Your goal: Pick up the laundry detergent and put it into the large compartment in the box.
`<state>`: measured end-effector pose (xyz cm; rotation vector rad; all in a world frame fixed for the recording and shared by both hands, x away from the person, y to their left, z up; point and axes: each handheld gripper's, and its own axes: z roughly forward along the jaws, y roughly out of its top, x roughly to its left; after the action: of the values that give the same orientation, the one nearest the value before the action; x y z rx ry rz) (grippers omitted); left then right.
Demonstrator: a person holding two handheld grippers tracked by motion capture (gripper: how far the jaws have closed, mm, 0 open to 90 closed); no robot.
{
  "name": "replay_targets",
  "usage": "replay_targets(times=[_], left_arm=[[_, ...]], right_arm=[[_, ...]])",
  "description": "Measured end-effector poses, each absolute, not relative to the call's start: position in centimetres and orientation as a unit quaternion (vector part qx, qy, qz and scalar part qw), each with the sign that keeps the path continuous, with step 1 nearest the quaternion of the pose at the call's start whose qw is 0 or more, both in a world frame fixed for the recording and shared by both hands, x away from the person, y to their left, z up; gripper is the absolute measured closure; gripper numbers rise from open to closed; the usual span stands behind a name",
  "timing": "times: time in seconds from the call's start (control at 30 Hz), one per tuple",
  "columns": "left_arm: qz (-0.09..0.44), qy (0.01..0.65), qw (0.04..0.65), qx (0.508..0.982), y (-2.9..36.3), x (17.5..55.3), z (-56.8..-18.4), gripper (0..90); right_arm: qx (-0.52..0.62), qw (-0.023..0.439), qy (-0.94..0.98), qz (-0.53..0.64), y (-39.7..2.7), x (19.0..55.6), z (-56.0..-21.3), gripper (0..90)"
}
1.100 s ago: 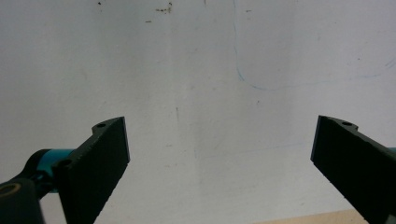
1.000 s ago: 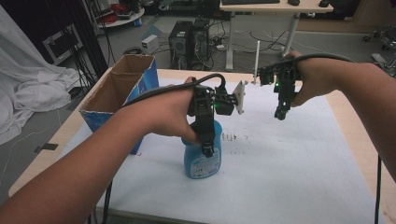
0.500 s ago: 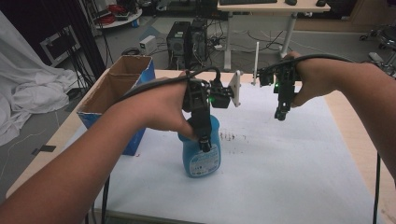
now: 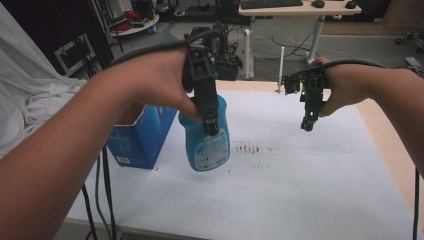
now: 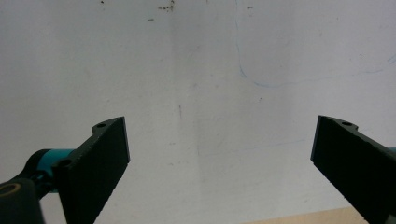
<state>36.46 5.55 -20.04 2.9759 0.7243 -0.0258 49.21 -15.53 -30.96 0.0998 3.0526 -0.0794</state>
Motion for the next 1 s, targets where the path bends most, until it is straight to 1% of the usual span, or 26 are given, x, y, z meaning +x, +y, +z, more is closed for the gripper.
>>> replay_targets(times=[0.33,0.57,0.77,1.0], left_arm=[[0.001,0.296,0.032,0.954,8.6,37.0,-15.7,38.5],[-0.003,0.329,0.051,0.943,11.3,37.5,-13.2,38.5],[0.014,0.363,0.054,0.93,13.7,37.7,-11.5,38.5],[0.017,0.407,0.058,0.911,16.6,38.2,-10.3,38.5]], right_arm=[[0.031,0.043,0.998,-0.031,-15.6,49.2,-31.1,3.4],[0.031,0.042,0.998,-0.025,-15.2,49.0,-31.2,3.4],[0.026,0.04,0.998,-0.03,-15.2,49.0,-31.3,3.4],[0.034,0.041,0.998,-0.03,-15.3,48.7,-30.9,3.5]])
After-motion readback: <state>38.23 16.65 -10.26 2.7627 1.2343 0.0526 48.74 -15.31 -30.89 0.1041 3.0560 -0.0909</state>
